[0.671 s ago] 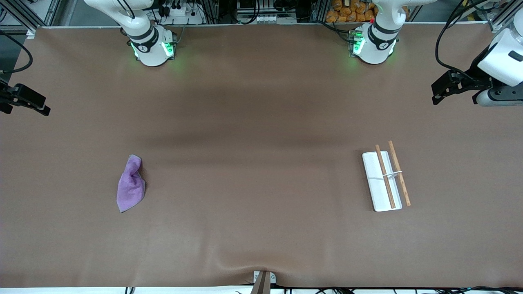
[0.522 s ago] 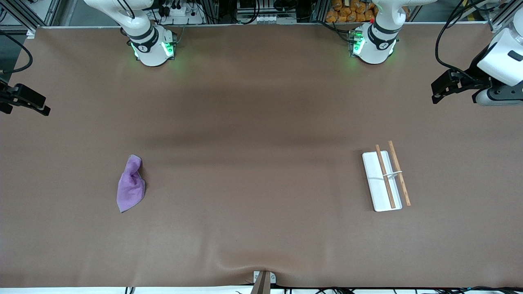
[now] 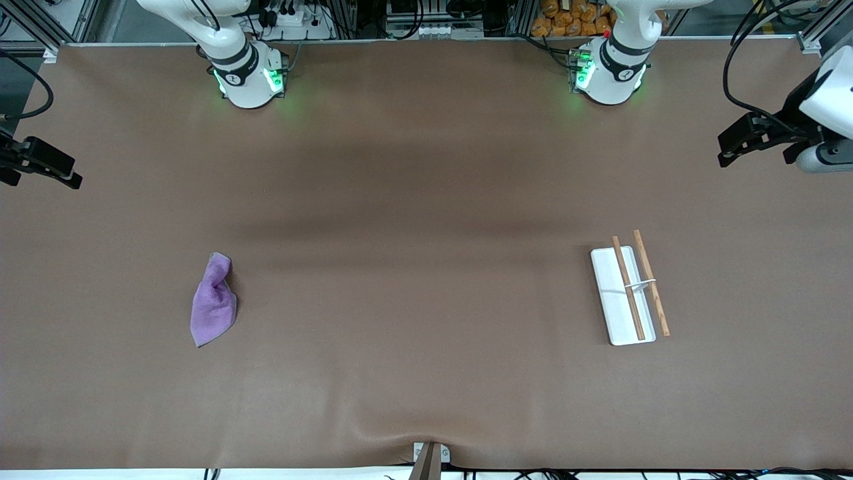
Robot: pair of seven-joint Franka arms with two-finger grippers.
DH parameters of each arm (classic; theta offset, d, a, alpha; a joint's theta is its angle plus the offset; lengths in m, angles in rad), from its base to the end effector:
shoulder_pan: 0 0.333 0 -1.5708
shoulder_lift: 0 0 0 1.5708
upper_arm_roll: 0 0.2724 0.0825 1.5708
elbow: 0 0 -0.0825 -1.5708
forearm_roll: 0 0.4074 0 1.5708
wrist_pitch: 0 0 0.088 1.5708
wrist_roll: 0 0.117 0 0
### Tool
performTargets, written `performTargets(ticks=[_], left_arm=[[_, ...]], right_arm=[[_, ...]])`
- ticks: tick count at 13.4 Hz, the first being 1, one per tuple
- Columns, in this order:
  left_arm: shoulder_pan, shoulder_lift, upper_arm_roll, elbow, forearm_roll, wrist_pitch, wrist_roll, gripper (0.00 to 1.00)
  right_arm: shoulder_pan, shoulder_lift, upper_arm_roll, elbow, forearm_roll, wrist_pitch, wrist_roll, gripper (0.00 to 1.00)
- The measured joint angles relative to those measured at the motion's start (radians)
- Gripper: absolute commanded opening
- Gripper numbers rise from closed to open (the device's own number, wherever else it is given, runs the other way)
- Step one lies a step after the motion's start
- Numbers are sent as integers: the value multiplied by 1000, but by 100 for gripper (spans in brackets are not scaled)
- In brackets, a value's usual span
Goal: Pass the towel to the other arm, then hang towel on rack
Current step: 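Move the right gripper toward the purple towel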
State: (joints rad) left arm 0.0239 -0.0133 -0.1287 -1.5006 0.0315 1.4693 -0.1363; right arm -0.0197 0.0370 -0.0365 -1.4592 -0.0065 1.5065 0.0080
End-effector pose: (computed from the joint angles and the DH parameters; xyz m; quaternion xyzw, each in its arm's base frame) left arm 0.5611 -0.0555 0.6041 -0.9997 -0.0172 0.0070 0.0175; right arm 0.5809 -0.0331 0.5987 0.9995 -0.0323 0.0051 0.0040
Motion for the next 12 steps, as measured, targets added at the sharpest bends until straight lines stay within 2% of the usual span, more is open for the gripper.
performTargets(ticks=[6,12], left_arm=[[-3,-3,27,0,-30,-10,25,100],[-4,-4,26,-4,-30,-10,25,100]], right_arm=[[7,42,14,-3,1,27,0,100],[85,189,17,-7,1,170,0,100]])
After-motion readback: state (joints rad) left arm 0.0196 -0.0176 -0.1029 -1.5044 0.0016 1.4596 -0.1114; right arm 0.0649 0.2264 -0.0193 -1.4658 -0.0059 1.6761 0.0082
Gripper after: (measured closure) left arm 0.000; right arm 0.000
